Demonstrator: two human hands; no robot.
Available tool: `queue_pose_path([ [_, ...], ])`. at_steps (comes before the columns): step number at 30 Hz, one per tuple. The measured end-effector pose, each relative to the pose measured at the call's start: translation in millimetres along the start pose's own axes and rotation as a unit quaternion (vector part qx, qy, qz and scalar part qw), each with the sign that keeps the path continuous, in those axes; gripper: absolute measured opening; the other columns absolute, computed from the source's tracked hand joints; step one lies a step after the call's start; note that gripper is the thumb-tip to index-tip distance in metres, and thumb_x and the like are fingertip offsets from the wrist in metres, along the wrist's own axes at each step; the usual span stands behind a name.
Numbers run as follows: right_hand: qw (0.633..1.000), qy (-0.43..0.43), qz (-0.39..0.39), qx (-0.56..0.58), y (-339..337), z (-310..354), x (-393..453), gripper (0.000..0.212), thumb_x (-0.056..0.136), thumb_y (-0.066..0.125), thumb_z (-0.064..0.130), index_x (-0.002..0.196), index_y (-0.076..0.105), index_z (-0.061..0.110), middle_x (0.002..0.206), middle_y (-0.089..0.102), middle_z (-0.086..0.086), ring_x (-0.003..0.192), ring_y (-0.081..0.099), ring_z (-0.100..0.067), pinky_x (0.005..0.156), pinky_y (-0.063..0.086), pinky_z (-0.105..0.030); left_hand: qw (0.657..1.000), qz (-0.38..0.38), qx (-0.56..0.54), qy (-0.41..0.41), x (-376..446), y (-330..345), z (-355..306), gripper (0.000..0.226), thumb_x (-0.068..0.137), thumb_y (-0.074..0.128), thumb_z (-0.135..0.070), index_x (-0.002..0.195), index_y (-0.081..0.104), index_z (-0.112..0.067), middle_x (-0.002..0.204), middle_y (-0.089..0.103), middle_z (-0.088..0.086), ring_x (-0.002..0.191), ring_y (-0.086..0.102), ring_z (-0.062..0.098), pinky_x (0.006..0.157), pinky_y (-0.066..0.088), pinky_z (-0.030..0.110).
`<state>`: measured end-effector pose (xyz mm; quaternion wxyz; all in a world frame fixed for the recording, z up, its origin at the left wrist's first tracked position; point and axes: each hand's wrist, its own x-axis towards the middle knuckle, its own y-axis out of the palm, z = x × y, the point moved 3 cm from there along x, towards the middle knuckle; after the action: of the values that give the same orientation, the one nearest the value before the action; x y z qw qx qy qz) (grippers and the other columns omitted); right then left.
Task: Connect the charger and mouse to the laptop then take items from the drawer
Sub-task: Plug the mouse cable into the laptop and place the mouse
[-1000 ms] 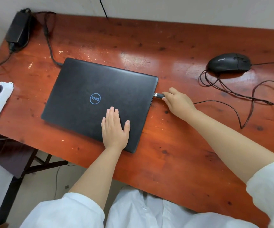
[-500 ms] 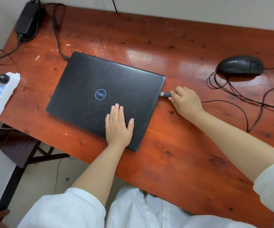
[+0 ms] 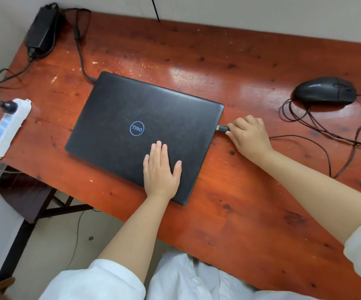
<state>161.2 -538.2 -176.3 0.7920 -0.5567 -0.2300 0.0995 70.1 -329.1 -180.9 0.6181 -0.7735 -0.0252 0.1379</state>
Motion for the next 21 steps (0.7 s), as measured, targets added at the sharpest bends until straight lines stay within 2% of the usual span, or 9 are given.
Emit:
queue_pose_path([
  [6,0.998,-0.009,0.046,0.028,-0.3,-3.0,6.8,0.019,0.081,0.065,0.008,0.077,0.067,-0.010,0.070,0.064,-0.025,0.070,0.059,-0.041,0.058,0.047,-0.043,1.000,0.000,0.002,0.000,0.9,-0.1,-1.3,0.057,0.095,0.043,-0.031,0.142,0.028,-0.003,0.154,0.025,0.011,0.144,0.016,0.025,0.118,0.014,0.041],
  [9,0.998,0.021,0.050,0.031,-0.4,11.8,5.9,0.020,0.075,0.070,0.004,0.063,0.062,-0.010,0.059,0.059,-0.025,0.057,0.058,-0.036,0.047,0.048,-0.036,1.000,-0.001,0.007,-0.002,0.9,0.4,-1.4,0.057,0.094,0.042,-0.032,0.142,0.028,-0.004,0.154,0.025,0.011,0.144,0.016,0.025,0.118,0.014,0.040],
  [11,0.997,0.009,0.064,0.041,2.1,18.8,8.7,0.017,0.074,0.071,0.000,0.064,0.061,-0.010,0.058,0.059,-0.025,0.054,0.058,-0.036,0.045,0.048,-0.035,1.000,-0.002,0.009,-0.001,0.6,0.3,-1.8,0.056,0.095,0.042,-0.032,0.142,0.028,-0.004,0.154,0.025,0.011,0.144,0.016,0.024,0.118,0.013,0.040],
  [14,0.994,0.009,0.094,0.058,7.0,13.6,16.6,0.021,0.088,0.056,0.008,0.080,0.062,-0.010,0.077,0.061,-0.028,0.072,0.058,-0.039,0.060,0.045,-0.043,1.000,-0.005,0.007,-0.002,0.3,0.4,-0.9,0.056,0.094,0.043,-0.031,0.141,0.030,-0.004,0.153,0.026,0.011,0.144,0.017,0.025,0.118,0.015,0.040],
  [16,0.992,0.014,0.115,0.050,7.9,8.7,16.8,0.027,0.093,0.049,0.016,0.095,0.062,-0.007,0.090,0.061,-0.025,0.084,0.057,-0.036,0.069,0.042,-0.041,1.000,-0.007,0.009,0.001,0.2,0.4,-1.3,0.055,0.094,0.044,-0.030,0.141,0.031,-0.003,0.153,0.028,0.012,0.143,0.019,0.025,0.118,0.016,0.041],
  [19,0.988,0.015,0.147,0.053,1.9,2.4,13.7,0.035,0.094,0.048,0.024,0.118,0.055,-0.001,0.105,0.061,-0.020,0.096,0.055,-0.033,0.079,0.042,-0.039,1.000,-0.010,0.017,0.004,-0.1,-0.5,-2.8,0.055,0.094,0.046,-0.028,0.139,0.033,-0.002,0.151,0.030,0.014,0.143,0.021,0.027,0.117,0.018,0.042],
  [21,0.983,0.025,0.180,0.028,-1.7,-4.3,9.5,0.037,0.093,0.048,0.027,0.119,0.054,0.001,0.107,0.060,-0.018,0.099,0.053,-0.033,0.081,0.042,-0.040,1.000,-0.013,0.018,0.006,-1.0,-0.9,-4.0,0.054,0.093,0.049,-0.026,0.137,0.036,0.001,0.149,0.034,0.017,0.141,0.025,0.030,0.116,0.021,0.045],
])
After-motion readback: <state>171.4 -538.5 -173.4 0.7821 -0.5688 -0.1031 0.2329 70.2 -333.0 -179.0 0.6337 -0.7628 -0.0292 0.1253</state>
